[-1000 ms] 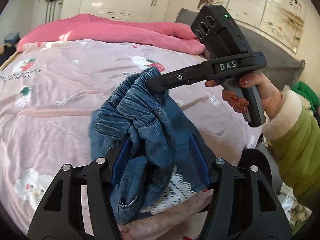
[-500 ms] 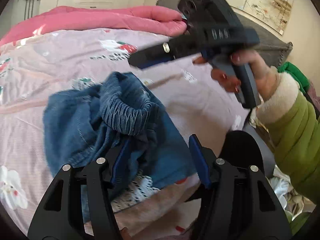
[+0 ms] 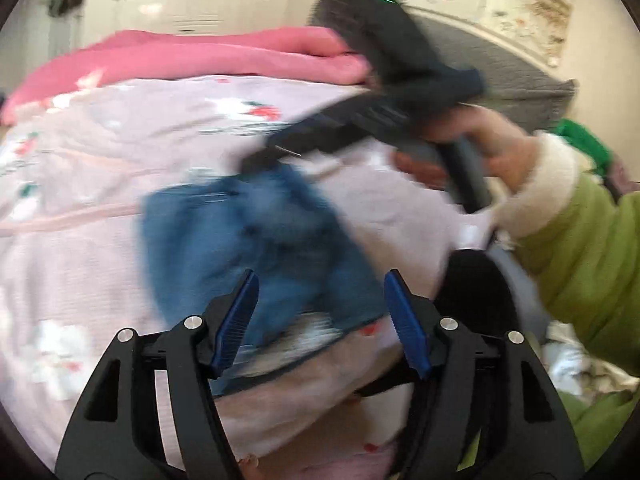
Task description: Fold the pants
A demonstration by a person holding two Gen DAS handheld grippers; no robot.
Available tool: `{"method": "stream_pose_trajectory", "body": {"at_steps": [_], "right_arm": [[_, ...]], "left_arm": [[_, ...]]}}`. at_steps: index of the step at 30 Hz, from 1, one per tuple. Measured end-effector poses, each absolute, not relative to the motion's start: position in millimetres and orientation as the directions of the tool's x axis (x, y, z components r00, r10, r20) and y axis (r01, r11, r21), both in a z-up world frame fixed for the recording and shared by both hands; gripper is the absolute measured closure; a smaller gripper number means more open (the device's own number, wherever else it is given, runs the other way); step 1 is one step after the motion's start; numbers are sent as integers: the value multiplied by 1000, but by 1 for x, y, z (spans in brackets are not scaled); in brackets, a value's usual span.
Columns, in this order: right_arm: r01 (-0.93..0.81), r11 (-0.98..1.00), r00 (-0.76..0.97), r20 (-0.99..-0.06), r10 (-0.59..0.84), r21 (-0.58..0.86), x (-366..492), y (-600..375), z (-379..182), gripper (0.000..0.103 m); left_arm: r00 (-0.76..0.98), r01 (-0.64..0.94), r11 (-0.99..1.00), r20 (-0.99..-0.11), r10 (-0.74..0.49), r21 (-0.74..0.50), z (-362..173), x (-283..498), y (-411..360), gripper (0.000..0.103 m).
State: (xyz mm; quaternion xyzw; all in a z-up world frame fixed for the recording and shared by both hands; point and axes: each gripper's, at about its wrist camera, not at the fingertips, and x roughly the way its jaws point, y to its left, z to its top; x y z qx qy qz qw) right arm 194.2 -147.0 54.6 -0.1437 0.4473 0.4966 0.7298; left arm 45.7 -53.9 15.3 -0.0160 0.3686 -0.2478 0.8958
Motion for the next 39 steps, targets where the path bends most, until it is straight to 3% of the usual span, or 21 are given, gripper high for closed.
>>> {"method": "stream_pose_trajectory", "body": {"at_steps": [5, 9, 14, 19, 24, 27, 31, 33, 35, 37, 39], "right_arm": [[-896, 436, 142, -875, 463, 85, 166, -159, 35, 29], [-898, 438, 150, -895, 421, 55, 154, -173, 20, 28], [-884, 457, 120, -897, 425, 99, 154, -181, 14, 27], [-858, 479, 128, -824, 551, 187, 170, -179, 58, 21], [-812, 535, 149, -803, 577, 233, 200, -148, 67, 22], [-775, 575, 120, -832, 542, 262, 222, -128, 51, 45], [-741, 593, 63, -846, 530, 316, 239, -113, 33, 52], [-745, 586, 43, -854, 519, 319, 241, -102, 29, 56], [-764, 578, 34, -876, 481, 287, 238, -92, 24, 61], [-787, 573, 46, -903, 426, 231, 235, -83, 17, 80], [-809, 568, 87, -923, 375, 155, 232, -78, 11, 87]], "left_arm": [[618, 309, 926, -694, -369, -217, 2, 64, -26, 46], [603, 258, 933, -713, -358, -250, -11, 75, -20, 46], [592, 275, 933, -723, -356, -234, -15, 75, -26, 46], [589, 335, 915, -707, -391, -227, -8, 65, -35, 46], [573, 387, 899, -710, -409, -205, -10, 59, -53, 46], [559, 417, 892, -724, -405, -176, -15, 58, -64, 47], [546, 439, 880, -723, -424, -185, -16, 53, -69, 61], [533, 461, 867, -723, -440, -189, -17, 50, -73, 61], [502, 490, 848, -730, -464, -201, -21, 46, -82, 61], [485, 508, 841, -745, -458, -186, -26, 46, -89, 61], [469, 504, 843, -759, -451, -189, -34, 48, -93, 61]]}}
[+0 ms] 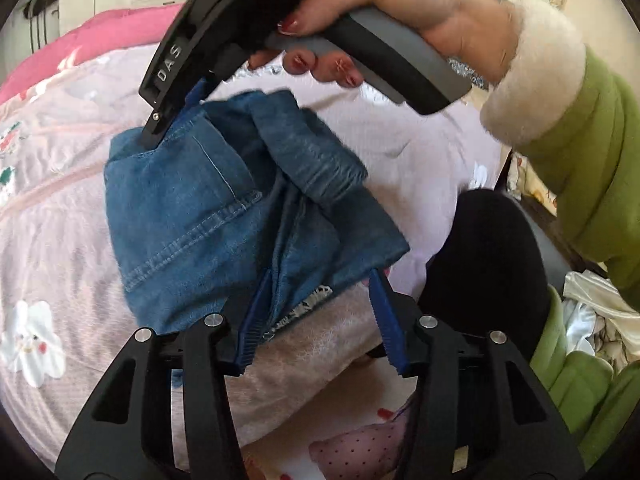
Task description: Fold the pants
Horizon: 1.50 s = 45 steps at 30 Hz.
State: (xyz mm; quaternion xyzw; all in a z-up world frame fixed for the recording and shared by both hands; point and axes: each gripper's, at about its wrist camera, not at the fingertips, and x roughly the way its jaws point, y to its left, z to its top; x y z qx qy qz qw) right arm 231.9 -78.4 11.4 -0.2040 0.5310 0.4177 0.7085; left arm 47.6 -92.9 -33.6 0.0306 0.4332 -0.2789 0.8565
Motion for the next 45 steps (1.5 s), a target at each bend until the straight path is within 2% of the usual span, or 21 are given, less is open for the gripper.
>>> {"method": "stream_pose_trajectory", "body": {"at_steps": [4, 15, 18, 22, 33, 36, 40, 44, 45], "right_arm": [[-810, 574, 128, -919, 372, 120, 238, -78, 8, 89], [-797, 585, 113, -913, 392, 153, 249, -77, -8, 88], [-783, 594, 111, -897, 428, 186, 247, -84, 2, 81], [-763, 614, 156, -865, 477, 201, 242, -100, 26, 59], [-723, 654, 241, -807, 539, 220, 224, -142, 58, 31], [-713, 662, 249, -799, 547, 231, 218, -150, 60, 28], [-697, 687, 291, -794, 533, 206, 208, -162, 63, 20], [-658, 723, 344, -771, 536, 210, 198, -185, 68, 14], [-648, 730, 352, -764, 540, 217, 195, -192, 69, 11]], "left_arm": [[465, 488, 848, -759, -455, -209, -38, 52, -91, 61], [471, 478, 853, -760, -448, -207, -38, 54, -94, 61], [464, 478, 851, -760, -455, -217, -38, 54, -93, 61], [458, 480, 848, -760, -461, -225, -39, 53, -94, 61], [462, 478, 847, -755, -466, -231, -38, 51, -89, 61], [463, 477, 849, -755, -464, -229, -37, 51, -88, 61], [461, 477, 843, -746, -481, -249, -31, 47, -85, 51], [482, 484, 839, -726, -491, -247, -16, 39, -78, 47], [494, 475, 843, -716, -494, -254, -10, 38, -72, 42]]}}
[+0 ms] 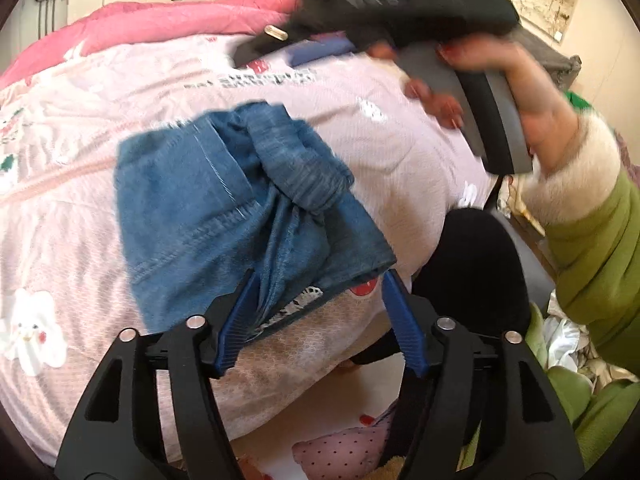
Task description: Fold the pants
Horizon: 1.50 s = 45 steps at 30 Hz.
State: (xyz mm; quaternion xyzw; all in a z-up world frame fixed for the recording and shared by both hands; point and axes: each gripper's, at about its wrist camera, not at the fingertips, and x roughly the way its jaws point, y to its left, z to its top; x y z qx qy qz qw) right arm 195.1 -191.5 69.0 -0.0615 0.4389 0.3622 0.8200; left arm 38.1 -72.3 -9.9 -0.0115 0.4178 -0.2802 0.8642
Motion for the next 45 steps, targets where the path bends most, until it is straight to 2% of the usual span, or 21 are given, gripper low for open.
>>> {"method": "stream_pose_trajectory", "body": {"at_steps": [1, 3, 6, 15, 22, 24, 28, 32, 33, 34, 38, 39, 43, 45], "right_arm": [[-630, 744, 367, -758, 539, 224, 191, -201, 69, 9], [-608, 757, 372, -757, 537, 238, 186, -212, 66, 8], [-575, 768, 350, -764, 542, 282, 181, -227, 56, 8], [-486, 765, 256, -768, 588, 423, 184, -240, 17, 7], [-463, 767, 220, -781, 584, 444, 194, -238, -5, 7], [-461, 761, 213, -776, 594, 456, 196, -240, -10, 7], [-465, 742, 195, -762, 617, 482, 199, -239, -17, 7], [-484, 728, 185, -756, 628, 486, 202, -234, -22, 7], [-486, 719, 179, -749, 638, 497, 203, -233, -24, 11], [-483, 713, 173, -743, 647, 508, 204, -234, -25, 21], [-485, 681, 149, -715, 683, 549, 206, -233, -27, 33], [-481, 673, 145, -706, 693, 562, 206, -234, -27, 40], [-497, 671, 170, -697, 696, 549, 201, -236, -19, 61], [-519, 679, 202, -698, 687, 519, 196, -236, -10, 67]], "left_arm": [[504, 467, 845, -706, -497, -261, -5, 38, -67, 37], [544, 434, 864, -689, -478, -256, 5, 39, -52, 34], [589, 380, 890, -675, -444, -253, 15, 45, -30, 25], [540, 250, 926, -752, -377, -285, -12, 100, 6, 25], [454, 222, 895, -771, -446, -387, -38, 125, 9, 25], [448, 226, 891, -770, -454, -394, -40, 129, 6, 25], [425, 245, 878, -768, -479, -413, -44, 134, 0, 38], [400, 235, 860, -761, -511, -453, -50, 140, 1, 42], [396, 234, 856, -759, -517, -461, -51, 141, 0, 44], [393, 234, 852, -757, -523, -468, -52, 142, 0, 45], [379, 230, 840, -750, -543, -492, -53, 144, 2, 50], [378, 227, 837, -747, -546, -497, -53, 144, 2, 52], [399, 231, 832, -731, -554, -505, -45, 141, 2, 70], [420, 242, 839, -727, -544, -487, -40, 140, 0, 77]]}}
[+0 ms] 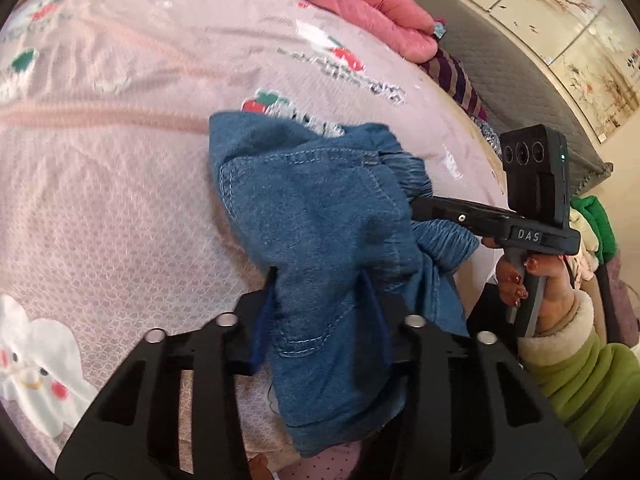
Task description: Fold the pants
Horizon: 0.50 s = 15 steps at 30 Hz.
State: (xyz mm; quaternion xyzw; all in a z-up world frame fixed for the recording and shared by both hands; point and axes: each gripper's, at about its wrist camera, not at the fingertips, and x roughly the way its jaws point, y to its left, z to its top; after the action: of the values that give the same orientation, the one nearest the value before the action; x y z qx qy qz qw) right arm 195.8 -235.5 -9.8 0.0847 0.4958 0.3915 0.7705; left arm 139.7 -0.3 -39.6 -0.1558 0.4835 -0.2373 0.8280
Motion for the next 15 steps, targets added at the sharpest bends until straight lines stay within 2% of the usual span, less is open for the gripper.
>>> {"method": "stream_pose_trajectory", "body": {"at_steps": [3, 4, 9, 15], "right_arm": [[-556, 681, 240, -692, 681, 477, 190, -232, 6, 73], [-569, 682, 254, -690, 678, 460, 190, -230, 13, 82], [-589, 685, 286, -683, 673, 429, 204, -225, 28, 82], [-583, 690, 272, -698, 663, 428, 217, -216, 27, 82]], "left_arm": [[454, 271, 857, -727, -515, -437, -26, 138, -7, 82], [463, 280, 861, -726, -509, -425, -22, 137, -8, 84], [524, 298, 883, -711, -469, -363, 2, 147, -10, 84], [530, 284, 888, -713, -459, -361, 3, 159, -5, 84]]}}
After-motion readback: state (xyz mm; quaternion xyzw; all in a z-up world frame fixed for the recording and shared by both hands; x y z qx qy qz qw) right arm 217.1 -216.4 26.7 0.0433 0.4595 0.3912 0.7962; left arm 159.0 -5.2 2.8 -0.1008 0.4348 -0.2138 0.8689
